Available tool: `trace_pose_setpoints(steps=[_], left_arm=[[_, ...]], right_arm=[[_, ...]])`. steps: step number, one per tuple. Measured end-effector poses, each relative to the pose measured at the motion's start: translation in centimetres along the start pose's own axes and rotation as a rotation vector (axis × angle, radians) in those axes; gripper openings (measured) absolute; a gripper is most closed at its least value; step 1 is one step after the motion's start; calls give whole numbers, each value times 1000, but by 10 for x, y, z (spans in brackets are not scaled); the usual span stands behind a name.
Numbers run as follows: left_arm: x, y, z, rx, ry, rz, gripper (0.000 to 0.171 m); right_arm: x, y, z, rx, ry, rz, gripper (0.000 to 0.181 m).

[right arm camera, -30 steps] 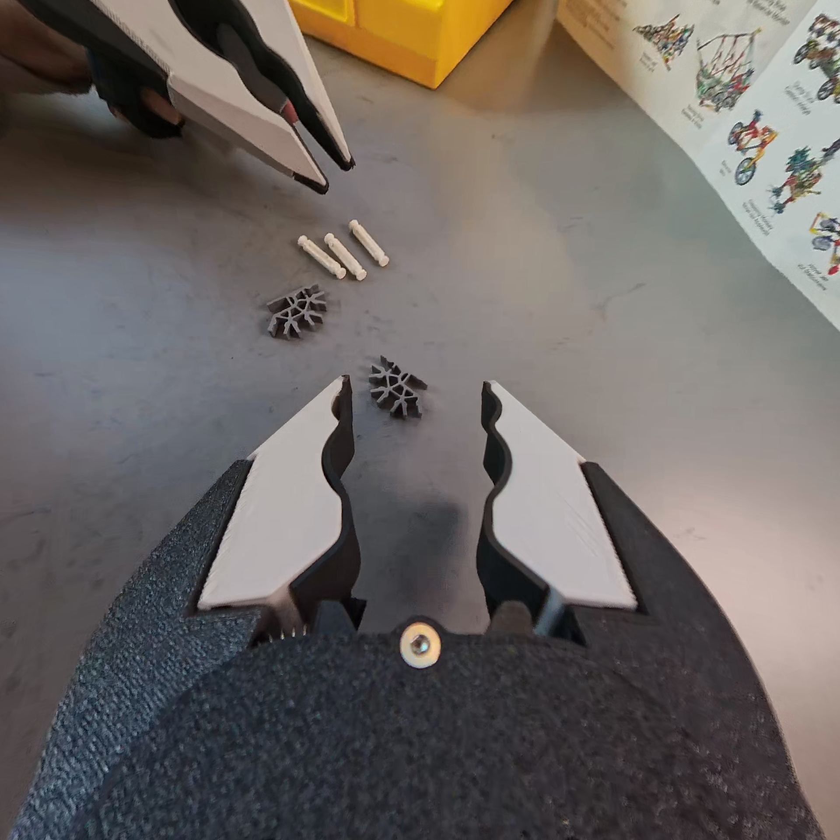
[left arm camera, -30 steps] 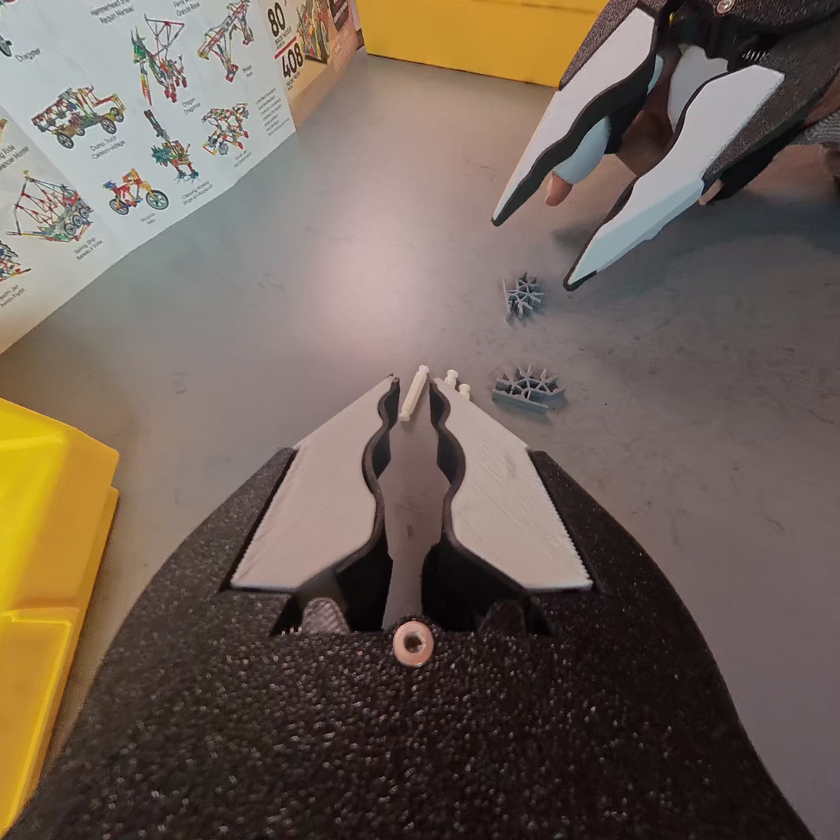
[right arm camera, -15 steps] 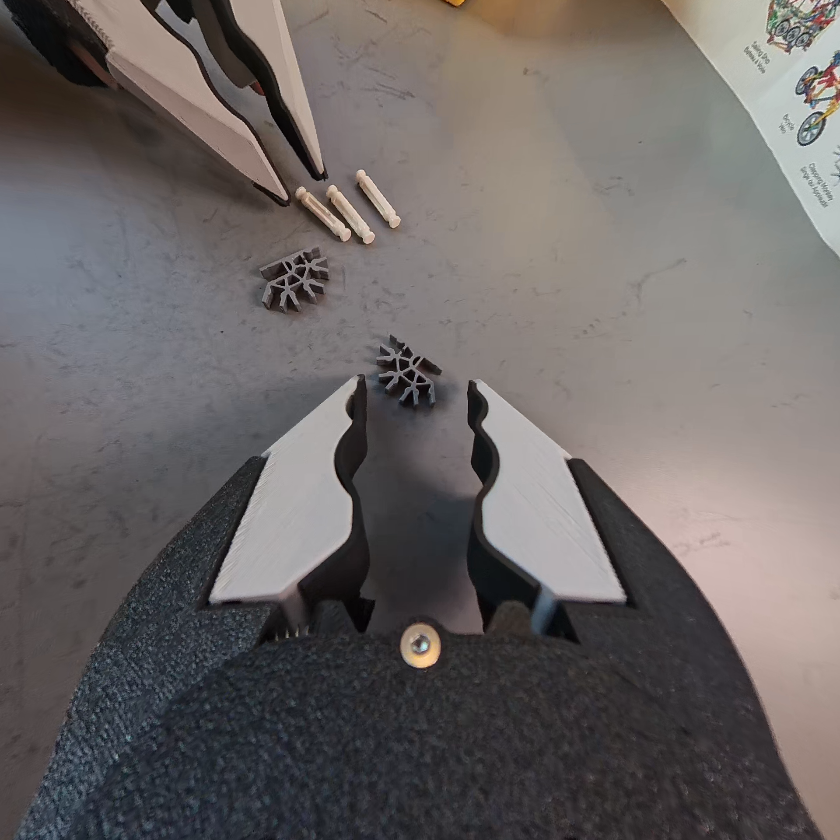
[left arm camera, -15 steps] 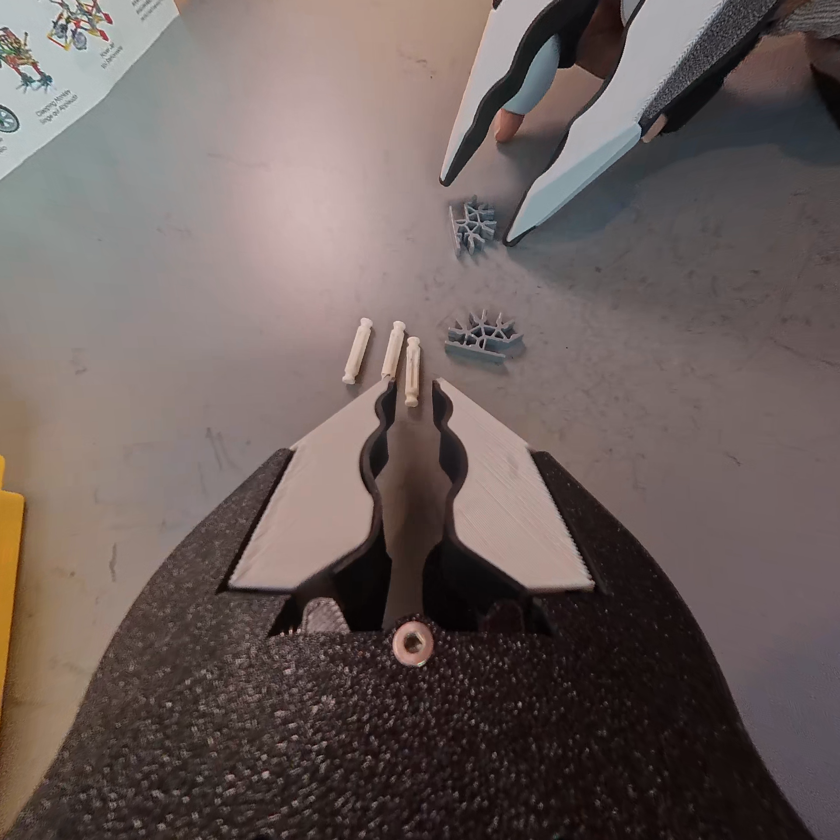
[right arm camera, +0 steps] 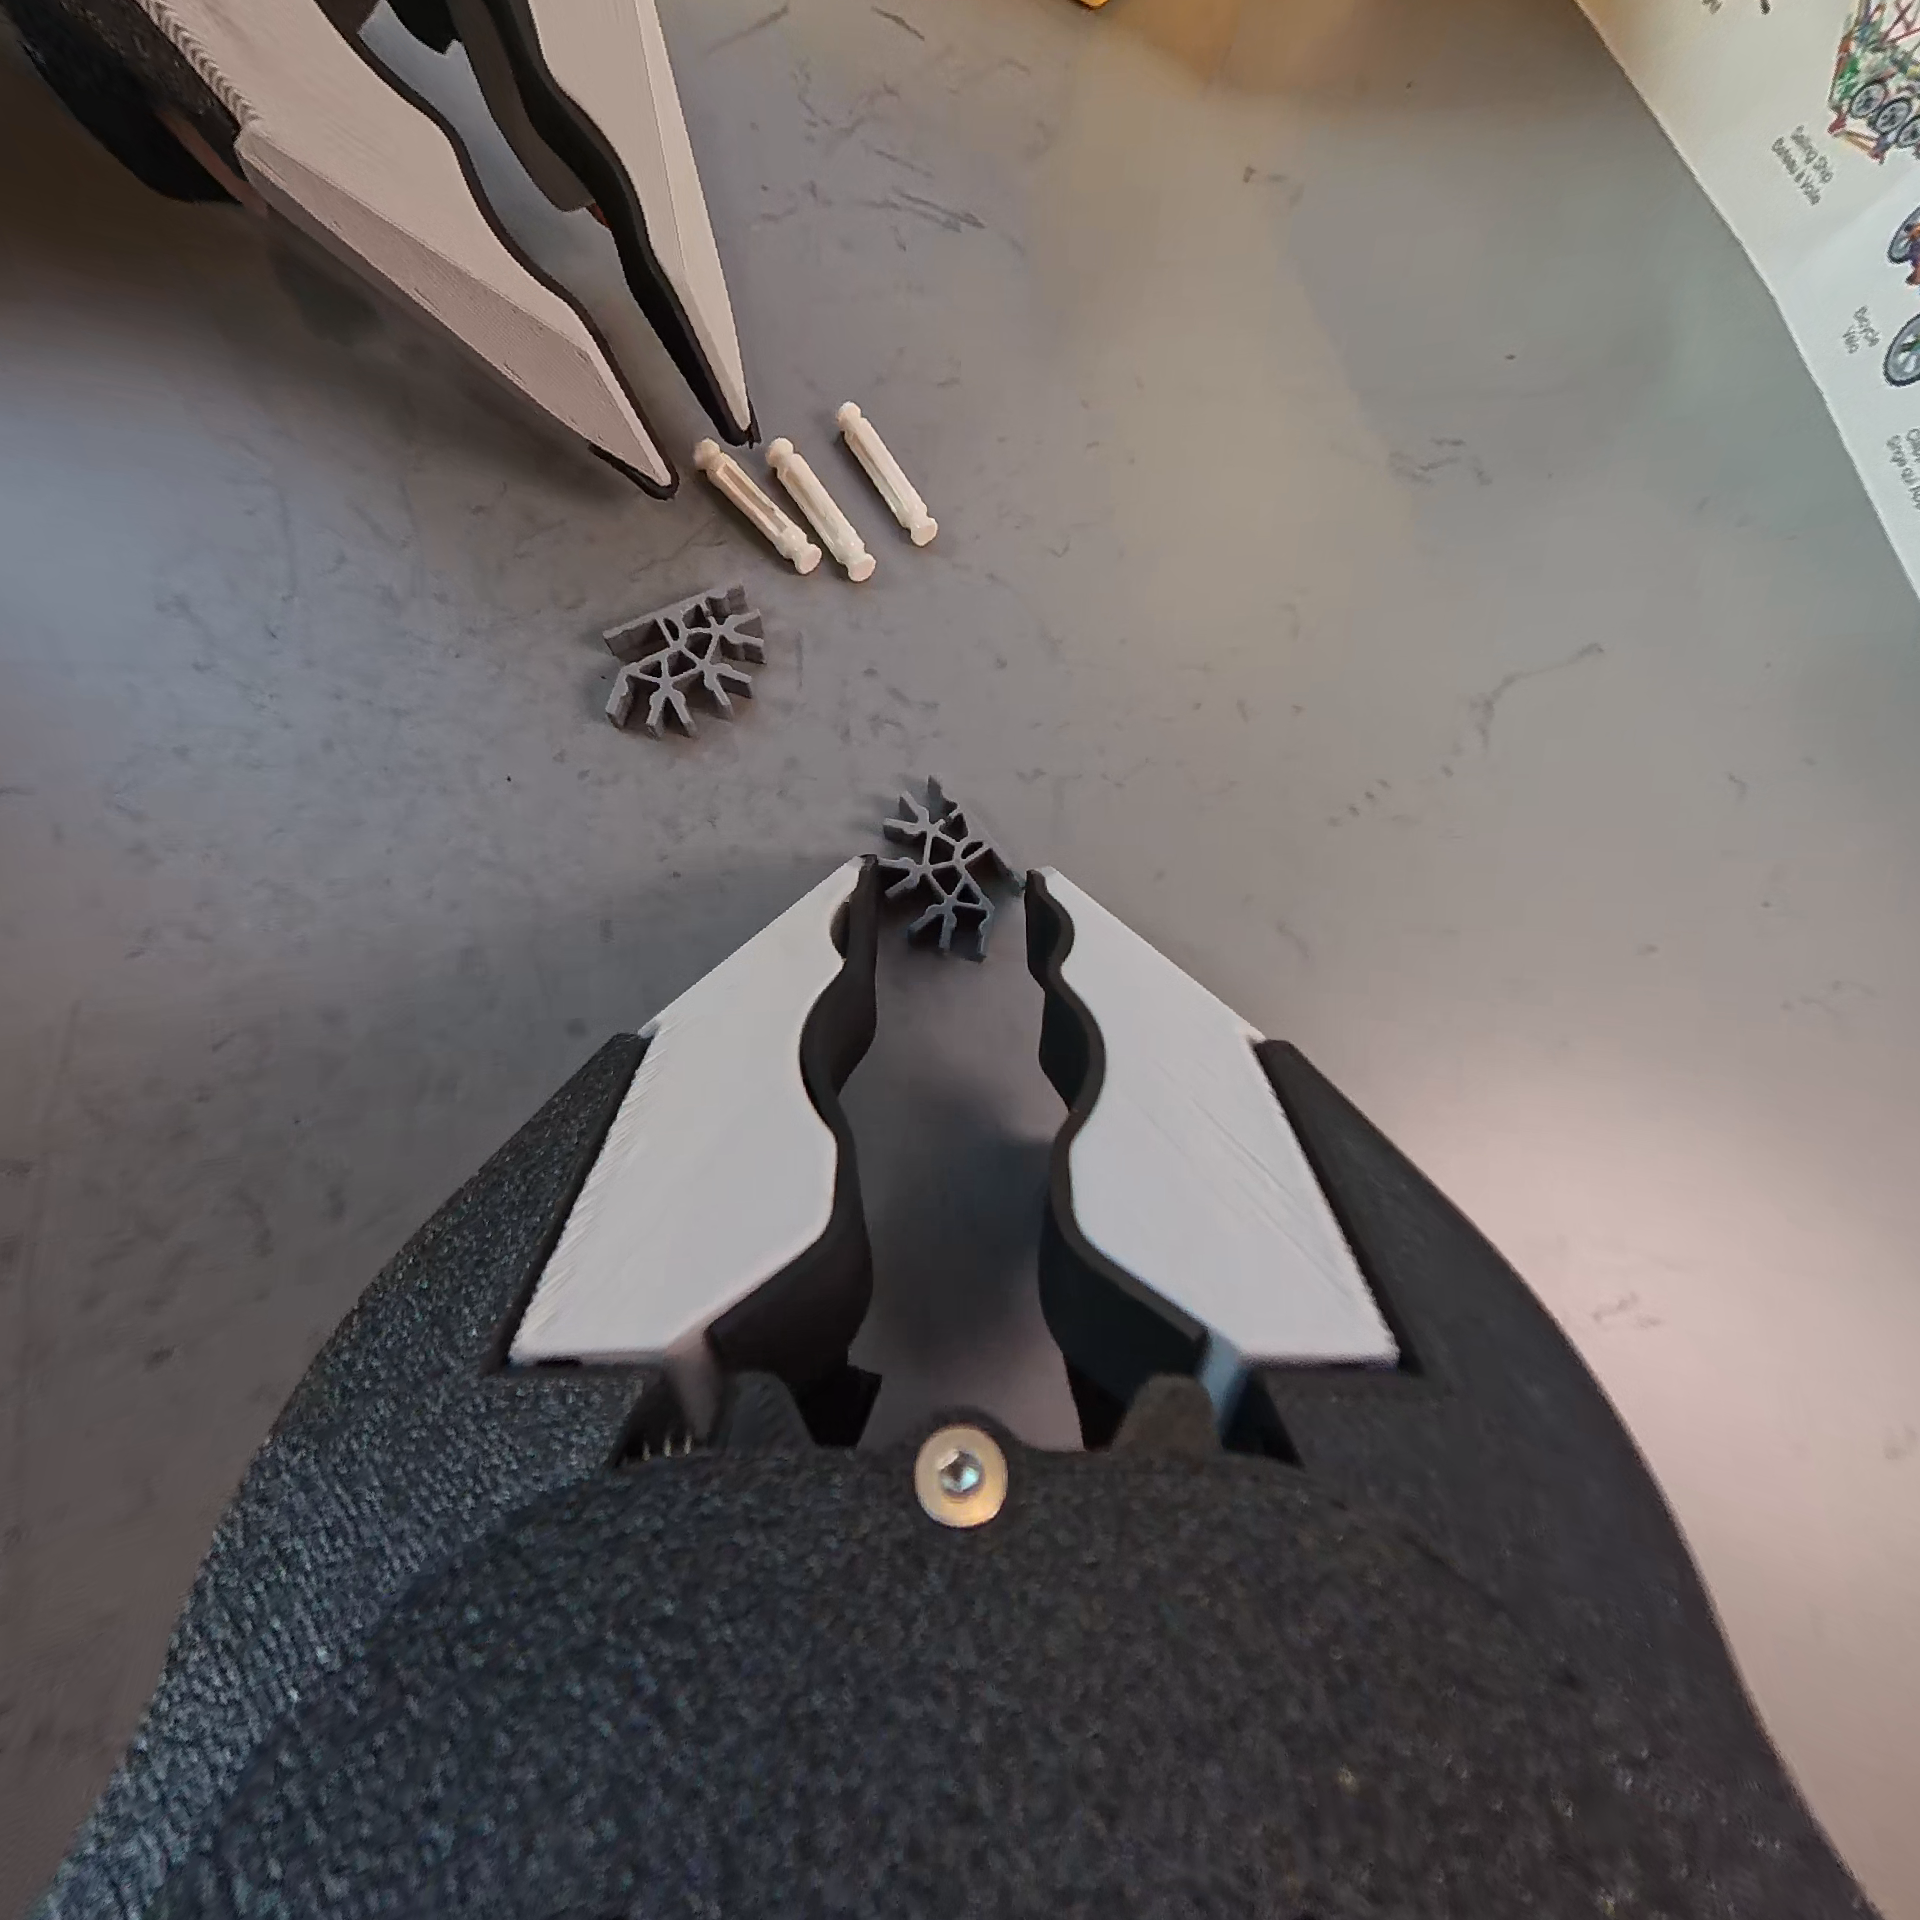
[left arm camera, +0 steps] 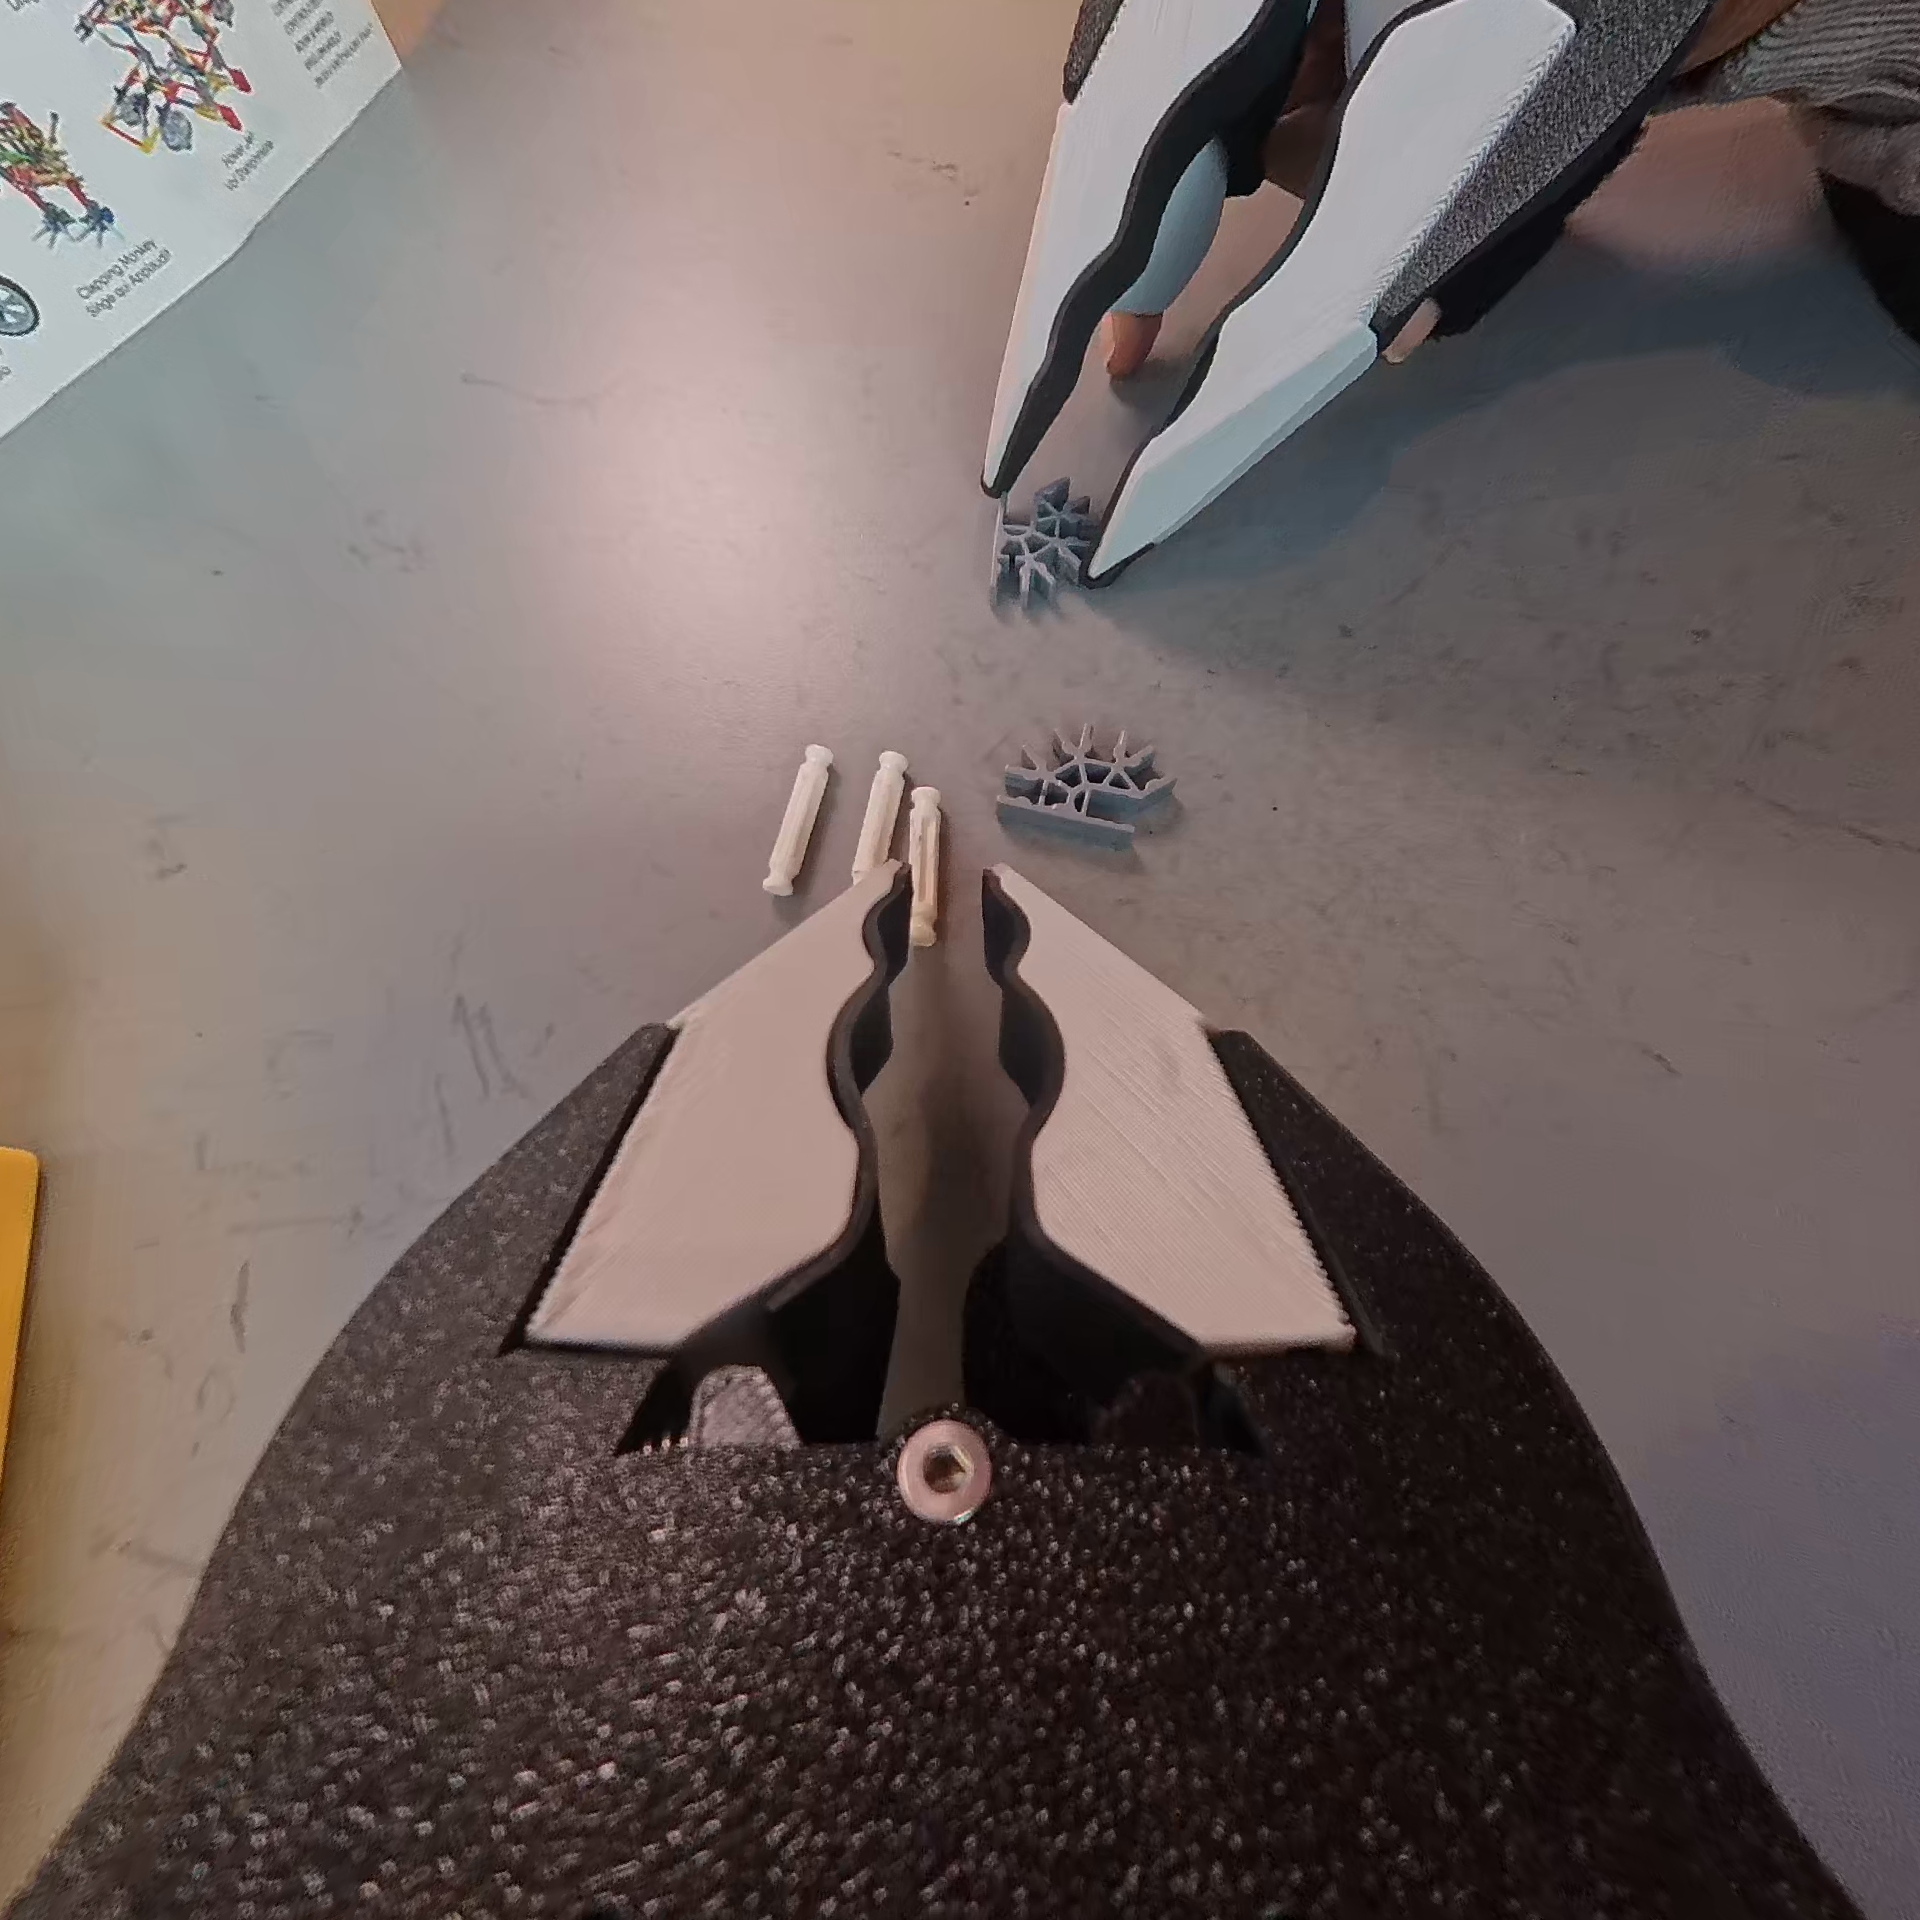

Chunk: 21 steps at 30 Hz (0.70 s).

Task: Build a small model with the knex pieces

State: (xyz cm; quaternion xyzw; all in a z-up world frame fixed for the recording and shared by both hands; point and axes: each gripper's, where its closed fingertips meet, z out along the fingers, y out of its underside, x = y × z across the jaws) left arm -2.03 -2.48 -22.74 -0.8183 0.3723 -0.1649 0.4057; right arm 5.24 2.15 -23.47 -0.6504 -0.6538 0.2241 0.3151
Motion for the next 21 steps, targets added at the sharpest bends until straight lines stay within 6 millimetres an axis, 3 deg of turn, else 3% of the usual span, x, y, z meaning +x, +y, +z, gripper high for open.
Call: trace_pose_setpoints(steps=[11,21], left_arm=[[-3,1,-2,2,-1,-10,13],[0,6,1,-24,22,-16,13]], right_arm=[[-22,-1,-4,17,-59,-61,25],[-25,0,-5,29,-59,-80,25]])
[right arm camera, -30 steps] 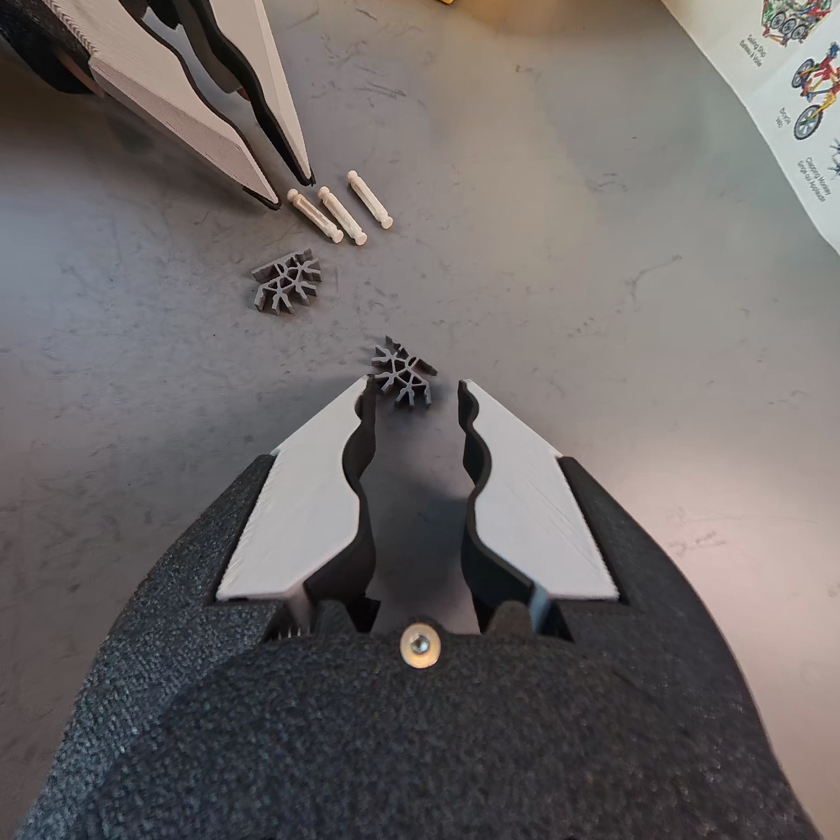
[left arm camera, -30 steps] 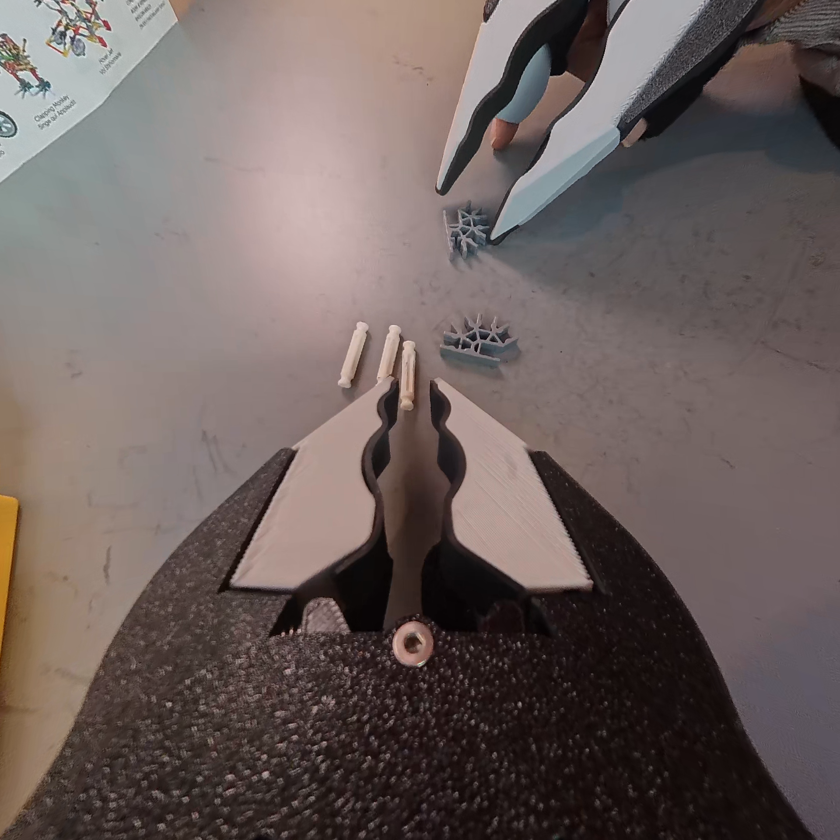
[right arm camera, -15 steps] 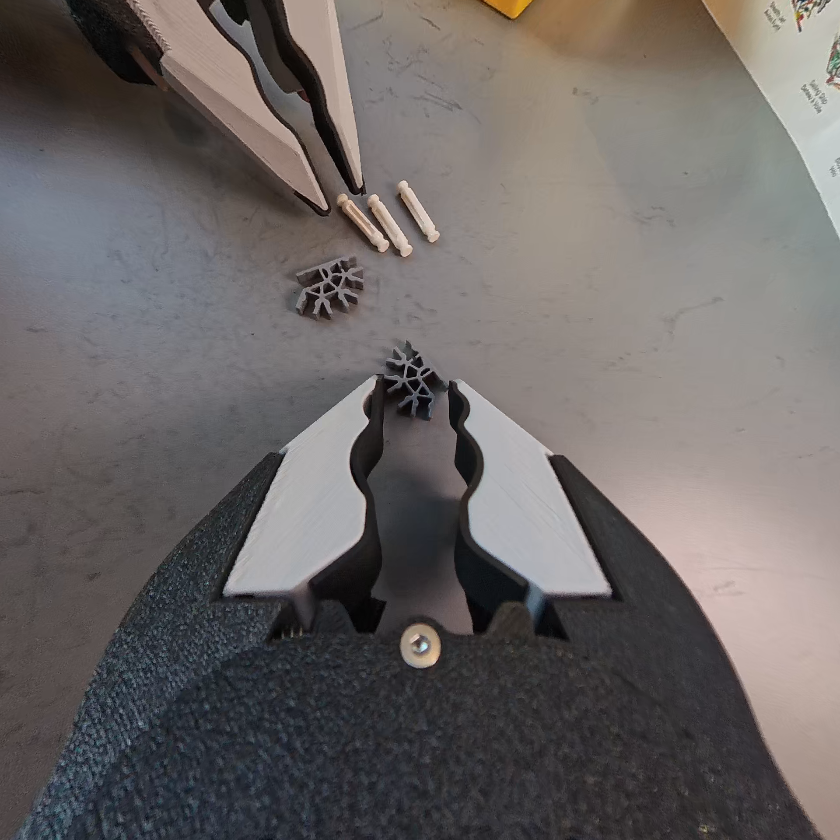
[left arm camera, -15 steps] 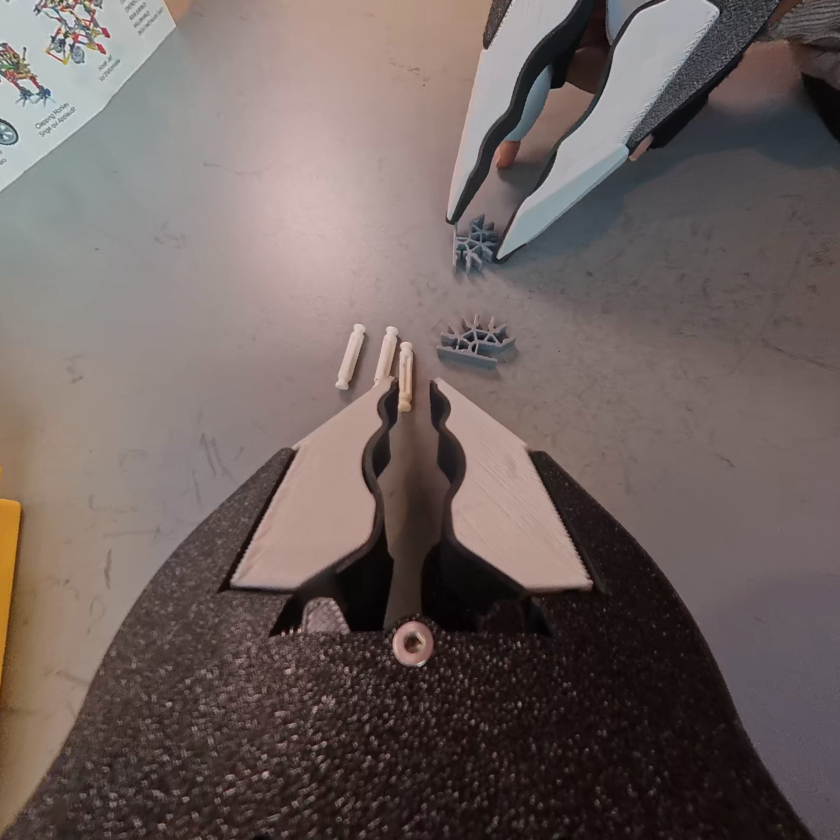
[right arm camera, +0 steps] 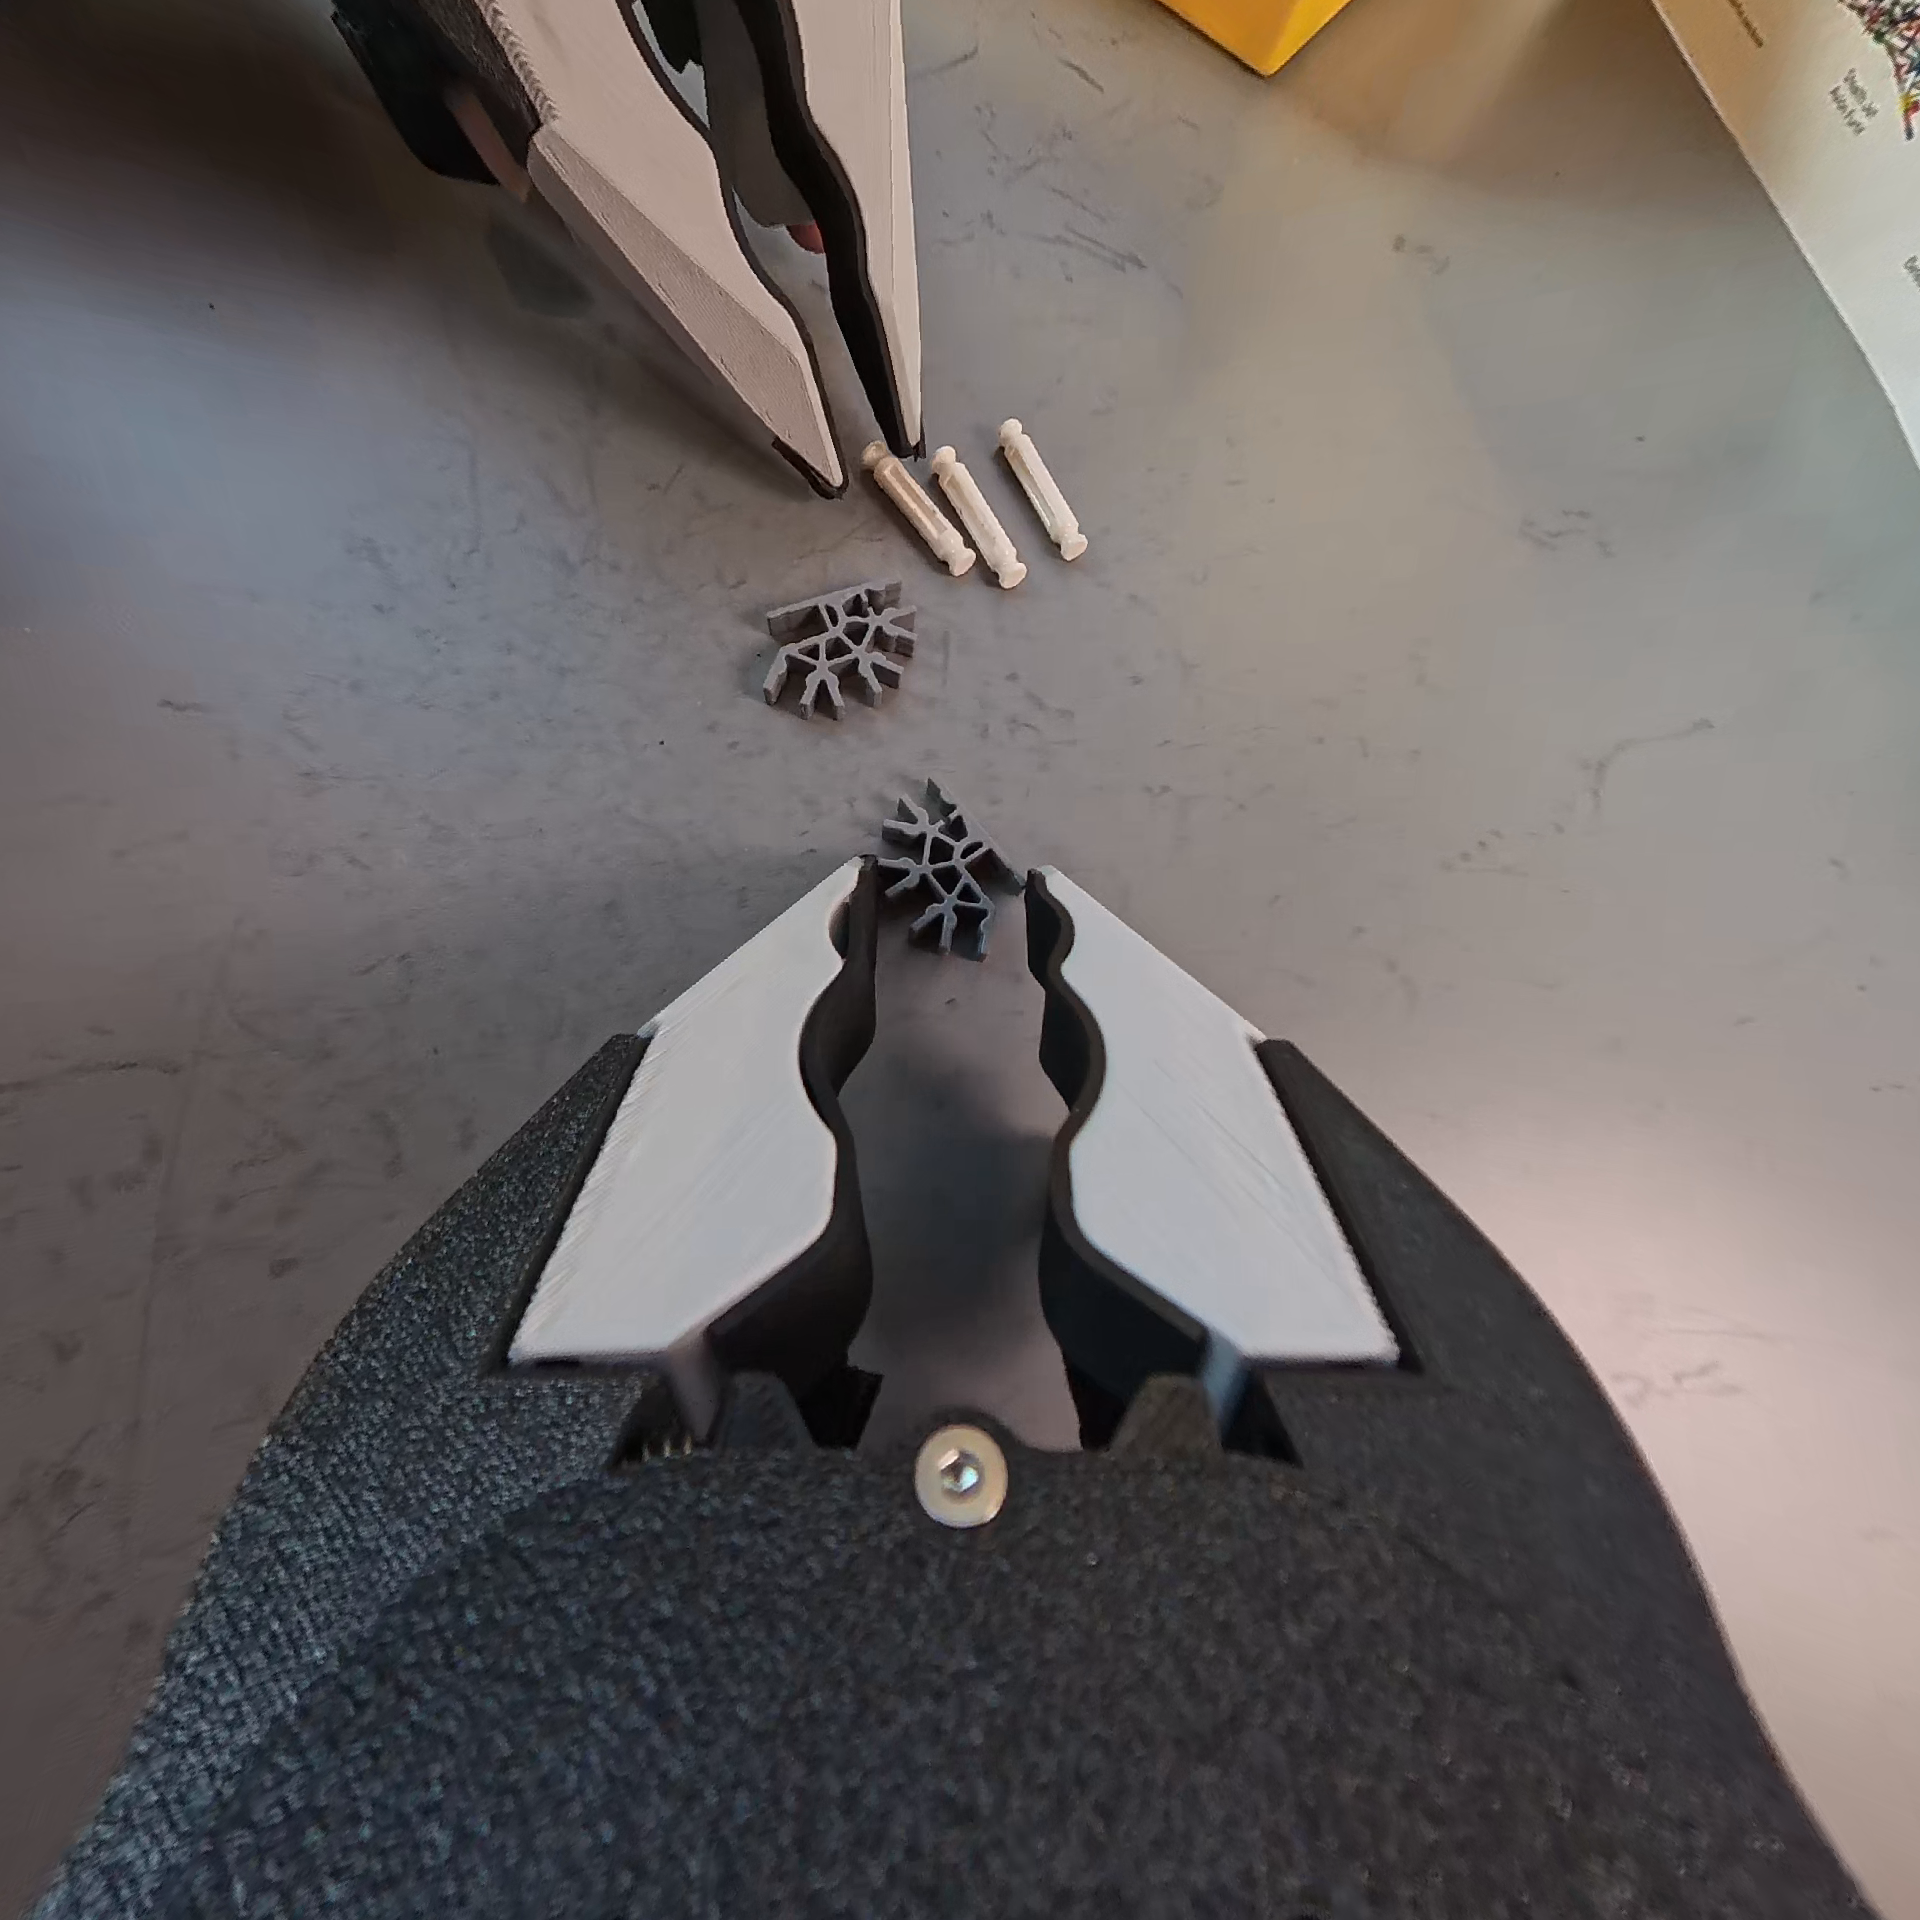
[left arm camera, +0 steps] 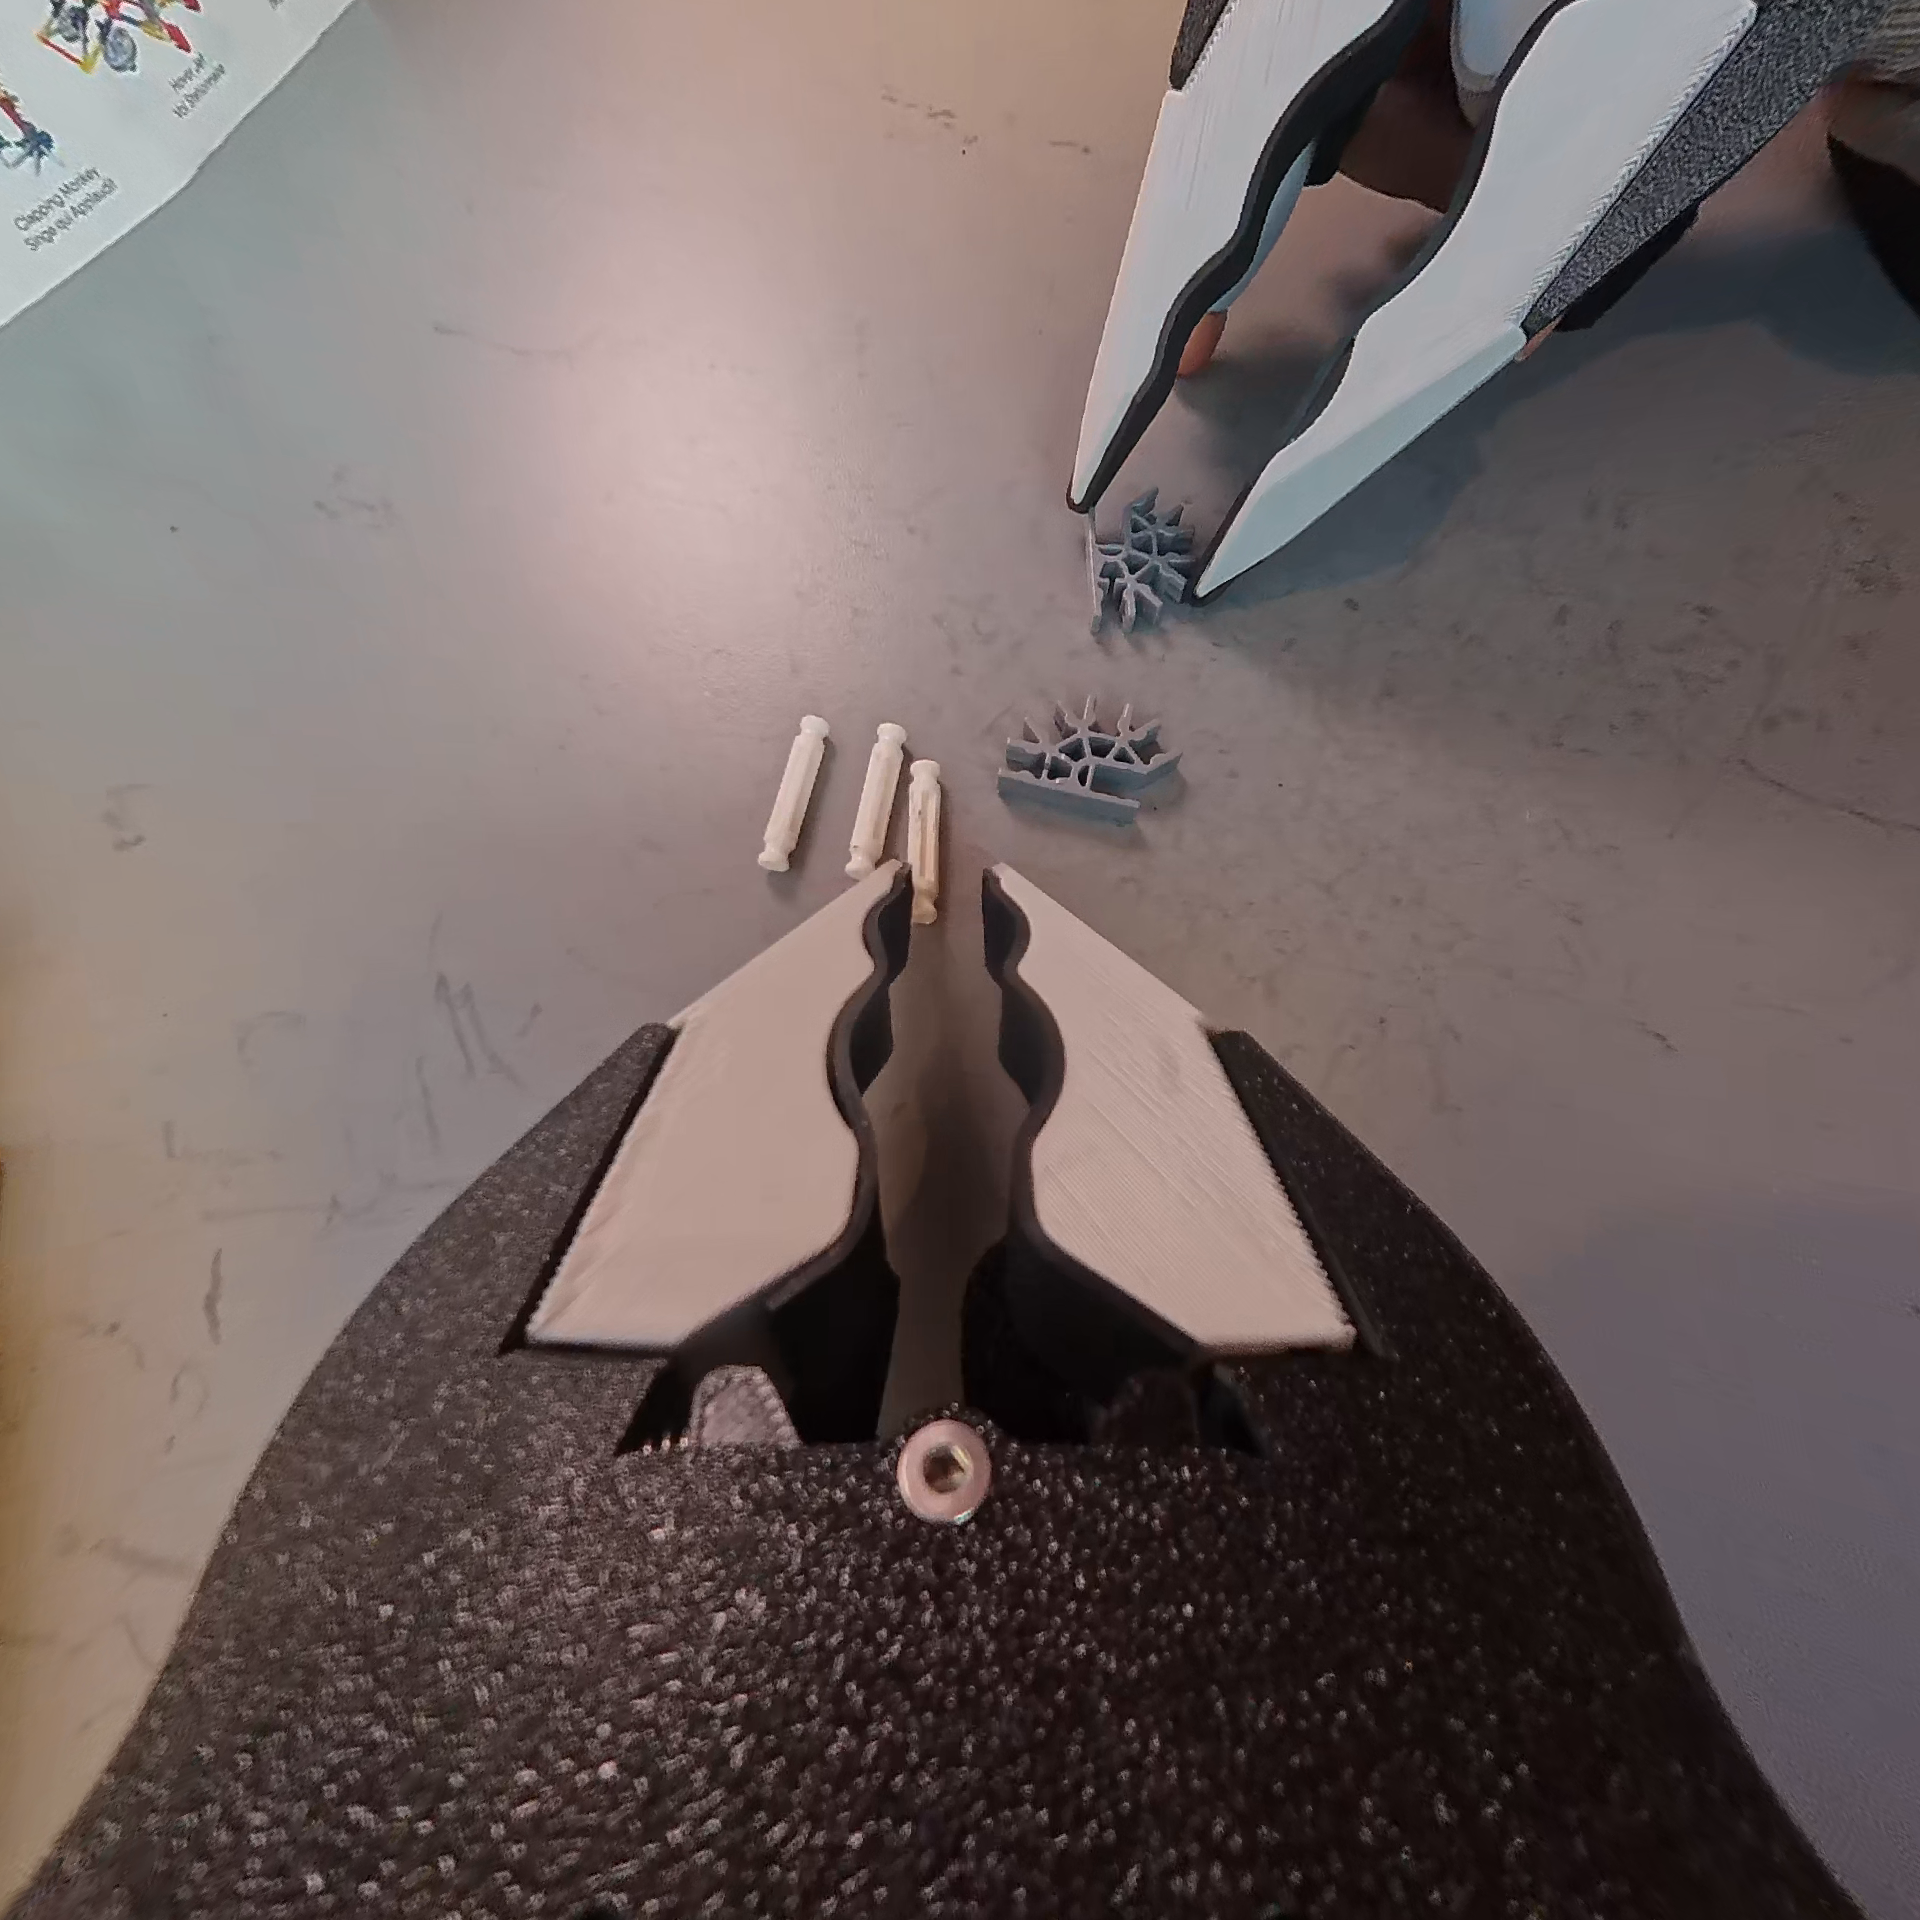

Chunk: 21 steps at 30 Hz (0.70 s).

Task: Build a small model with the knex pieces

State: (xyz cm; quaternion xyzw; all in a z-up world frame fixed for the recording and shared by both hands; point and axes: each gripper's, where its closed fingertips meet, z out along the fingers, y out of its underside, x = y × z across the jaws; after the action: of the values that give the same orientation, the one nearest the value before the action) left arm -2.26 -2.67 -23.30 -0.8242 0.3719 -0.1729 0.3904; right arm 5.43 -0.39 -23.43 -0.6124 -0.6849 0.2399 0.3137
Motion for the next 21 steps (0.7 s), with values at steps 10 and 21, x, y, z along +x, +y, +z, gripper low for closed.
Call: trace_pose_setpoints(steps=[10,21], left_arm=[[5,4,2,-25,19,6,6],[6,0,-1,-10,30,6,5]], right_arm=[[-17,-3,0,22,-68,-81,26],[-26,-4,-1,33,-101,-118,26]])
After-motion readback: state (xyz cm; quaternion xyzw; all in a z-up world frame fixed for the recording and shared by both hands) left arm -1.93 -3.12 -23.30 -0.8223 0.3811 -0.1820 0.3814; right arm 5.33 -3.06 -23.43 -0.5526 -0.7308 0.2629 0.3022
